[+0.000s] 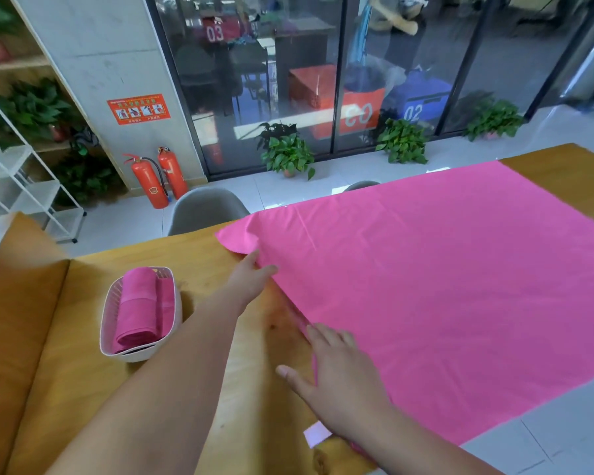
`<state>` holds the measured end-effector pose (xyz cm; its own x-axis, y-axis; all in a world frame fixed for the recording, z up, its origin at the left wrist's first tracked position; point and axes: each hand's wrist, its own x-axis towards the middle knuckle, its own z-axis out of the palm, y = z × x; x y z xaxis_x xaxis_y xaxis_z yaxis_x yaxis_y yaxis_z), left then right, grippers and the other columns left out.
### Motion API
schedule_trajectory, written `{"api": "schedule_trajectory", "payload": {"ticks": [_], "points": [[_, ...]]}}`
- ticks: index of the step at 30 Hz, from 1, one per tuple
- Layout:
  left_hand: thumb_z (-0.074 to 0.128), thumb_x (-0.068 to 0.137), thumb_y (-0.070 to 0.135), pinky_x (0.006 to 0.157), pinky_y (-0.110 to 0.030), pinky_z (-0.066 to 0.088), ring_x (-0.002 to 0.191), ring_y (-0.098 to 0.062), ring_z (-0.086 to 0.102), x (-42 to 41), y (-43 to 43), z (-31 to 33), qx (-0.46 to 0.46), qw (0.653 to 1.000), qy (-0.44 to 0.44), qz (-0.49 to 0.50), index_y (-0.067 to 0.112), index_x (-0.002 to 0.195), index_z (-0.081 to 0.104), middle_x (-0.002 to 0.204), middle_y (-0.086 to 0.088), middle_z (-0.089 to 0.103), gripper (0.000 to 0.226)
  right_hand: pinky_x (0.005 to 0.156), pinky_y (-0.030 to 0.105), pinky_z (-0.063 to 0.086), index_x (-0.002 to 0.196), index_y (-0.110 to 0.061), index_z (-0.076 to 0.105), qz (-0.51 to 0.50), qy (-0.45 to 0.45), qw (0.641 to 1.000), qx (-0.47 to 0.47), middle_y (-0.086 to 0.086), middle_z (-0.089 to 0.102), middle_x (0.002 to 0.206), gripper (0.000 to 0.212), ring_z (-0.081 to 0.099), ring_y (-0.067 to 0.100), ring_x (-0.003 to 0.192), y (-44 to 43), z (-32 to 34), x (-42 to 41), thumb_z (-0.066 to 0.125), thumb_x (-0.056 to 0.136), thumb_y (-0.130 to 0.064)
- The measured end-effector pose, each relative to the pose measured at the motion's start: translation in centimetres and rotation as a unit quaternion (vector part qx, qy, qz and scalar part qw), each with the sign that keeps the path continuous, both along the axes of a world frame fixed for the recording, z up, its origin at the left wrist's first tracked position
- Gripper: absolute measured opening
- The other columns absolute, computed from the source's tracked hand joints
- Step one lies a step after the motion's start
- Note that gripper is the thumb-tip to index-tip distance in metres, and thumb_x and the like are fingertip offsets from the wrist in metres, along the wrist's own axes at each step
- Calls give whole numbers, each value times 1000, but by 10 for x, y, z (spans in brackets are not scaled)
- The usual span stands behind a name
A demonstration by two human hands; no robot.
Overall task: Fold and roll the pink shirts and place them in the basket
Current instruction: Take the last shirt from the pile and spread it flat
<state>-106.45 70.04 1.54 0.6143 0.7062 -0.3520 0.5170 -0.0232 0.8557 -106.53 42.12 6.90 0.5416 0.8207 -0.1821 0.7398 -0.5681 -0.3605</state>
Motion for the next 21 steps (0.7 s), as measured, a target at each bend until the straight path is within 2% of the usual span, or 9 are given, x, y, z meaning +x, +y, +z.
{"api": "schedule_trajectory", "payload": {"ticks": [3, 5, 8, 13, 15, 17, 21], "points": [[72, 98, 33, 108, -33, 41, 133, -20, 50, 32, -23, 23, 32, 999, -13, -11, 16, 165, 33, 160, -5, 47, 79, 116, 44, 40, 161, -23, 32, -2, -18, 1000, 3, -9, 35, 163, 104, 30, 20, 148, -20, 18, 27, 18, 84, -92], [71, 101, 34, 103, -30, 39, 137, -23, 48, 54, -40, 41, 51, 998, -4, -20, 14, 166, 31, 162, -7, 44, 78, 118, 45, 38, 162, -20, 30, -9, -25, 1000, 1, -5, 33, 165, 105, 28, 22, 151, -36, 29, 48, 21, 86, -91], [70, 100, 39, 114, -37, 40, 147, -27, 44, 86, -60, 63, 68, 997, 3, -39, 17, 167, 28, 166, -7, 39, 81, 119, 48, 38, 162, -17, 31, -22, -32, 999, 9, -1, 34, 165, 100, 28, 24, 152, -64, 44, 81, 31, 92, -88], [69, 91, 56, 119, -49, 39, 140, -30, 49, 140, -99, 96, 112, 993, 5, -48, 26, 161, 40, 156, -3, 50, 81, 115, 50, 41, 157, -17, 38, -30, -47, 998, 31, 1, 42, 160, 93, 35, 25, 148, -112, 73, 133, 38, 93, -85], [71, 88, 60, 112, -47, 46, 130, -29, 55, 165, -114, 107, 131, 990, 1, -52, 23, 155, 45, 142, 0, 57, 81, 115, 50, 41, 157, -16, 39, -27, -51, 998, 38, 2, 42, 160, 91, 34, 26, 149, -132, 83, 155, 37, 95, -83], [73, 87, 61, 95, -41, 52, 113, -29, 62, 188, -128, 116, 138, 989, -2, -53, 18, 149, 50, 128, -7, 64, 79, 116, 51, 41, 159, -16, 37, -26, -56, 997, 41, 2, 40, 162, 91, 33, 25, 150, -151, 93, 179, 35, 97, -82], [73, 94, 52, 81, -39, 49, 101, -29, 63, 229, -164, 138, 152, 986, -18, -62, 15, 135, 57, 119, -14, 66, 58, 117, 53, 41, 160, -17, 36, -30, -51, 998, 31, 1, 38, 164, 95, 35, 27, 149, -190, 115, 225, 35, 94, -85]]}}
